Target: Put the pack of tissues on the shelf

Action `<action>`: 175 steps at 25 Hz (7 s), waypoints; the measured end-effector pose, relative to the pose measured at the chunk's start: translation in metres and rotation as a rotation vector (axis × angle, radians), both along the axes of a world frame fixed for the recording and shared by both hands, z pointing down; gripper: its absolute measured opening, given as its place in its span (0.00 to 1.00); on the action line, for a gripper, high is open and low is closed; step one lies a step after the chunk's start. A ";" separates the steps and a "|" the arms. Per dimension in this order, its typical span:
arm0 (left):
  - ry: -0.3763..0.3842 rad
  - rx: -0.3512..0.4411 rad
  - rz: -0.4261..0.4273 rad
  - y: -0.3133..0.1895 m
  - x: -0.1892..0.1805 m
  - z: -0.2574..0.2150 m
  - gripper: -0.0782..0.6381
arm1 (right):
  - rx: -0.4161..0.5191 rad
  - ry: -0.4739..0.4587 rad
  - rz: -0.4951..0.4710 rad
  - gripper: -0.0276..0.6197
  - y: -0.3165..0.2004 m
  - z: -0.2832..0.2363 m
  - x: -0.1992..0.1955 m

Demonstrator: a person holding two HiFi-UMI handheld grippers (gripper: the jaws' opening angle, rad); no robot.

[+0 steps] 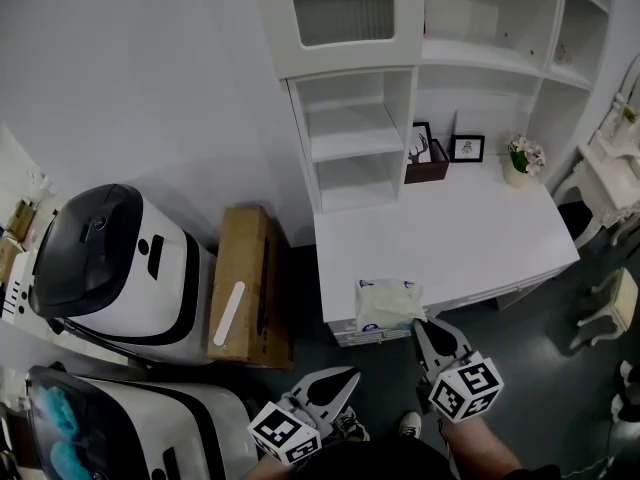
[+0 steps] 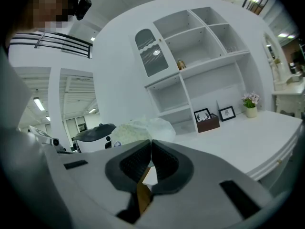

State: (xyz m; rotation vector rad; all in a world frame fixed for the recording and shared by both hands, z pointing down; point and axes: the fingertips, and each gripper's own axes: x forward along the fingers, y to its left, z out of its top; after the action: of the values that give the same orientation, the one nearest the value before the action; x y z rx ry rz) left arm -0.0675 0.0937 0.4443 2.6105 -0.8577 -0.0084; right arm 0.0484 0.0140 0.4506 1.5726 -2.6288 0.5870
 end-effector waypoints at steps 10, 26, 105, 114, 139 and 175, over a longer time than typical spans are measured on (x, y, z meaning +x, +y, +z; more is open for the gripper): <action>0.023 0.022 0.041 -0.014 -0.027 -0.005 0.12 | 0.018 0.024 0.040 0.05 -0.009 -0.008 -0.023; 0.046 0.019 0.003 -0.032 -0.050 -0.003 0.12 | 0.015 0.040 0.011 0.05 -0.032 -0.010 -0.045; -0.044 0.082 -0.208 -0.269 0.039 -0.033 0.12 | 0.097 -0.048 -0.182 0.05 -0.326 -0.038 0.013; -0.021 0.094 -0.144 -0.299 0.007 -0.035 0.12 | 0.130 -0.013 -0.095 0.05 -0.372 -0.051 -0.004; -0.031 0.018 -0.049 -0.357 -0.048 -0.005 0.12 | 0.073 0.079 0.028 0.05 -0.465 -0.023 -0.029; -0.003 0.044 -0.123 -0.325 0.004 -0.024 0.12 | 0.070 -0.021 -0.114 0.06 -0.379 -0.032 -0.007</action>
State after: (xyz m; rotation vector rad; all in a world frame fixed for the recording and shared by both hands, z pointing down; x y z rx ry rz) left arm -0.0638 -0.2317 0.4200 2.5951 -1.0283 -0.0582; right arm 0.0412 -0.3649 0.4184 1.4283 -2.7604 0.5135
